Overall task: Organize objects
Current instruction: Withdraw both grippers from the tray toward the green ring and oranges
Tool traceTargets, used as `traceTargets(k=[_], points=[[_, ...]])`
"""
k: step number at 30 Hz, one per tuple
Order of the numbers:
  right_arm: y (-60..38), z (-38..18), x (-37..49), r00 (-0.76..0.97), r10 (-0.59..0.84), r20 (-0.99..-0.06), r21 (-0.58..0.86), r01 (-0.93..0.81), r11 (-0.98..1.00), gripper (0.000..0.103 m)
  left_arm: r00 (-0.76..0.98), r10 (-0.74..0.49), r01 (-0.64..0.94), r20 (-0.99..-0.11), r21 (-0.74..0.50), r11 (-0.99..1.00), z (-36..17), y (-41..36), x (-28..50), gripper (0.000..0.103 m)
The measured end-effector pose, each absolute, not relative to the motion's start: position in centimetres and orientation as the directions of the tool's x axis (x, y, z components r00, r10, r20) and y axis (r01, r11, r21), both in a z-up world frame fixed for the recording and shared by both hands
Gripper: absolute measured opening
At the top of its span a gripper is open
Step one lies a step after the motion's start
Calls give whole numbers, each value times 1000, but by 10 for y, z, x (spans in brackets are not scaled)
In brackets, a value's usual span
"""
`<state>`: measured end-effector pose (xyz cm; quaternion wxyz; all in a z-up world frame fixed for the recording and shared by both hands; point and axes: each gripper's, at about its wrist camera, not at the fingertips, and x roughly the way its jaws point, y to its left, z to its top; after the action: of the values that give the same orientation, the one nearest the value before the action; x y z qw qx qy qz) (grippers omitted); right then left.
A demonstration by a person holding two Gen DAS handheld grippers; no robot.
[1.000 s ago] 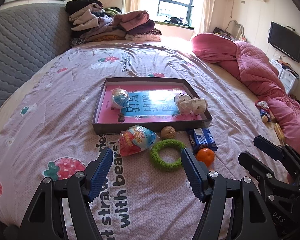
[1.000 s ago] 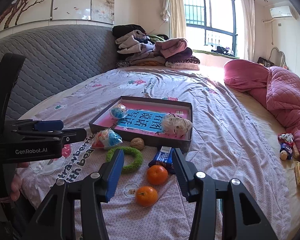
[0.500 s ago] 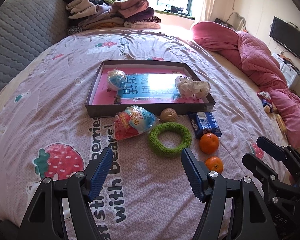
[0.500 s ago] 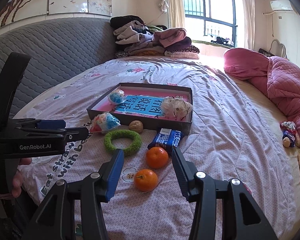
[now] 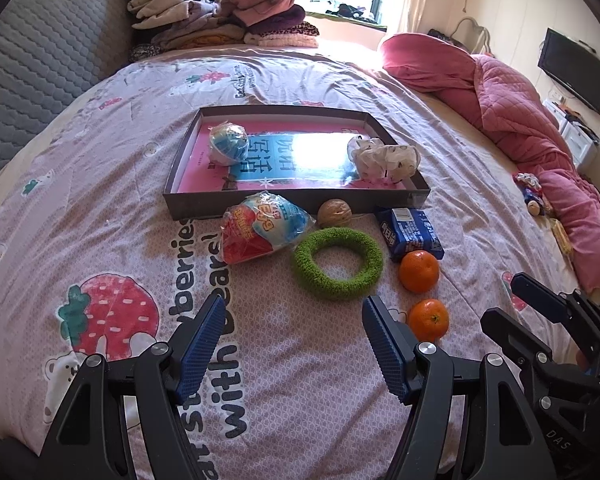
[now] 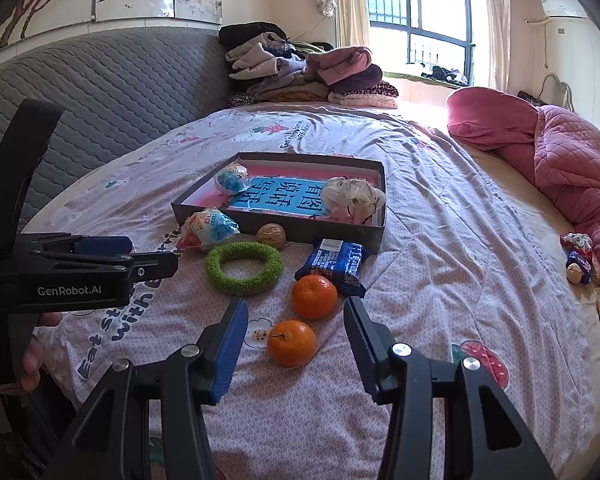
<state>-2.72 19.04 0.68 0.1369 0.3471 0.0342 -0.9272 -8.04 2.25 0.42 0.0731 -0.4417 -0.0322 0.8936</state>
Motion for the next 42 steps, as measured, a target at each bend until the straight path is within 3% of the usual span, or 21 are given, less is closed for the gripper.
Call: traceTargets(k=[42], points=[[186, -31, -29, -648, -194, -737, 19, 267, -963, 50, -519, 153, -111, -841, -112, -988, -35, 31, -87, 72]])
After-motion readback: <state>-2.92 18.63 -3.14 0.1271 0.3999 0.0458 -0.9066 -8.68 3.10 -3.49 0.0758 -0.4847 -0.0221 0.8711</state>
